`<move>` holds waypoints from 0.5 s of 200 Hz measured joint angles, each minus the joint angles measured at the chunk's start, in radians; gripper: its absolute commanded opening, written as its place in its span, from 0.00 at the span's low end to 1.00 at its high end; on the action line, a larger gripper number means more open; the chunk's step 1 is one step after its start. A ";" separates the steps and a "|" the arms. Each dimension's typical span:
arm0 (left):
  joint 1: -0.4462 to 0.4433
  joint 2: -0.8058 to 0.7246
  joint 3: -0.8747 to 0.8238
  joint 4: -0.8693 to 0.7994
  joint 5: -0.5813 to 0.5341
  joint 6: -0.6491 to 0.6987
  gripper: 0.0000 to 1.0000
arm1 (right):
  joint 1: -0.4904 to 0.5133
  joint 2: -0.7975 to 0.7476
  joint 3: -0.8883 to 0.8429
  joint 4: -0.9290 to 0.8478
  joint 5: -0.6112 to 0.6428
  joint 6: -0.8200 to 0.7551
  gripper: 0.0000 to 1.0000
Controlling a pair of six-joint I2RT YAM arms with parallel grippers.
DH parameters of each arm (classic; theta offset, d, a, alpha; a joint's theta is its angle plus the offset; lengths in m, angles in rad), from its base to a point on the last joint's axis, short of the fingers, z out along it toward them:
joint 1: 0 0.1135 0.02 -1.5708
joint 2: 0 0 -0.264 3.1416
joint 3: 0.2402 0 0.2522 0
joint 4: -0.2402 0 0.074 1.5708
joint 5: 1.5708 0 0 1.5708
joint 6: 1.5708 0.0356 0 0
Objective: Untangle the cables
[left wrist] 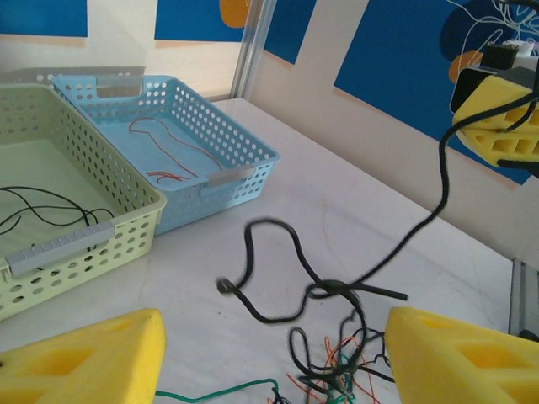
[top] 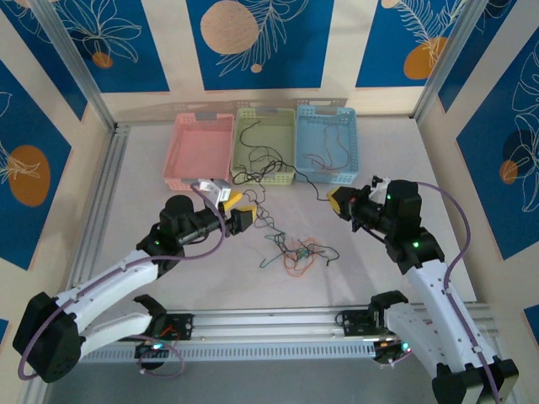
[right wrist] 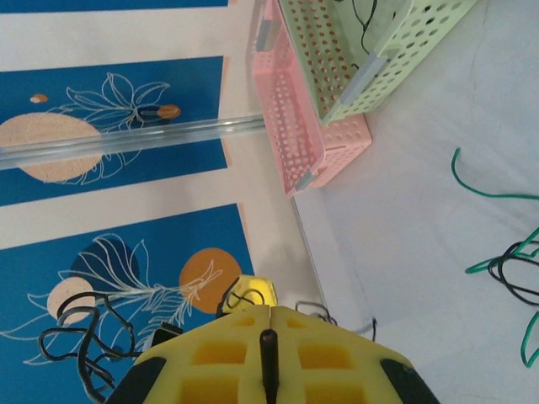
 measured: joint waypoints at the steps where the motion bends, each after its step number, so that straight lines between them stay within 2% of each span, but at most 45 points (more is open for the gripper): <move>1: 0.000 0.000 0.000 0.000 0.000 0.001 0.61 | 0.000 0.000 0.000 0.000 -0.001 0.000 0.00; 25: 0.000 0.005 0.000 0.021 0.008 0.017 0.60 | 0.000 0.000 0.000 0.000 -0.027 0.000 0.00; 53: 0.000 0.021 0.002 0.042 0.018 0.025 0.70 | 0.000 0.000 0.000 0.000 -0.052 0.000 0.00; 72: 0.000 0.026 0.002 0.050 0.026 0.025 0.71 | 0.000 0.000 0.000 0.000 -0.069 0.000 0.00; 83: 0.000 0.027 0.002 0.050 0.030 0.025 0.68 | 0.000 0.000 0.000 0.000 -0.077 0.000 0.00; 100: 0.000 0.027 0.002 0.064 0.039 0.021 0.59 | 0.000 0.000 0.000 -0.002 -0.088 0.000 0.00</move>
